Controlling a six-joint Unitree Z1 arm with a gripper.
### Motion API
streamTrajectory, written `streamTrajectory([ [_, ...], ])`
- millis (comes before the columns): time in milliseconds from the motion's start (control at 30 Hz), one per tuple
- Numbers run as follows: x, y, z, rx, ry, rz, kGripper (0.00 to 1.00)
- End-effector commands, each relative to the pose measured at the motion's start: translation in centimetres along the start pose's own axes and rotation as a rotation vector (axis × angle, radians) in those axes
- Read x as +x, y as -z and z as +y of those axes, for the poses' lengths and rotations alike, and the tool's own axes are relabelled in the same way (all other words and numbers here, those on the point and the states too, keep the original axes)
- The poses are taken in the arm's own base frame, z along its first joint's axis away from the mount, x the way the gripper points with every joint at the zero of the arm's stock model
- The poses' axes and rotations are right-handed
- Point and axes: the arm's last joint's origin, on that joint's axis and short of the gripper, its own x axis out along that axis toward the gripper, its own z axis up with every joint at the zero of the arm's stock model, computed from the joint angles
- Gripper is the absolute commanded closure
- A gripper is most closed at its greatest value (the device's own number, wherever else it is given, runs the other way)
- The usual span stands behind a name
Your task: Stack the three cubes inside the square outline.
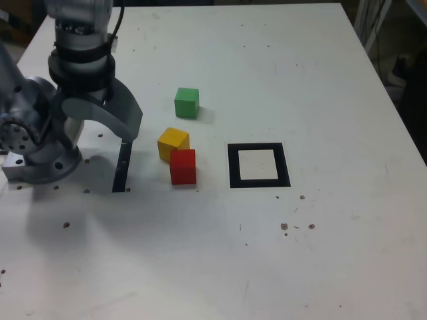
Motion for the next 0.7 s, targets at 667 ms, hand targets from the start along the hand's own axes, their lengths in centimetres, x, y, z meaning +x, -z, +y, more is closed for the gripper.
streamTrajectory([
  [667, -7.2, -3.7, -1.5, -0.081, 0.009, -0.102, 0.03],
])
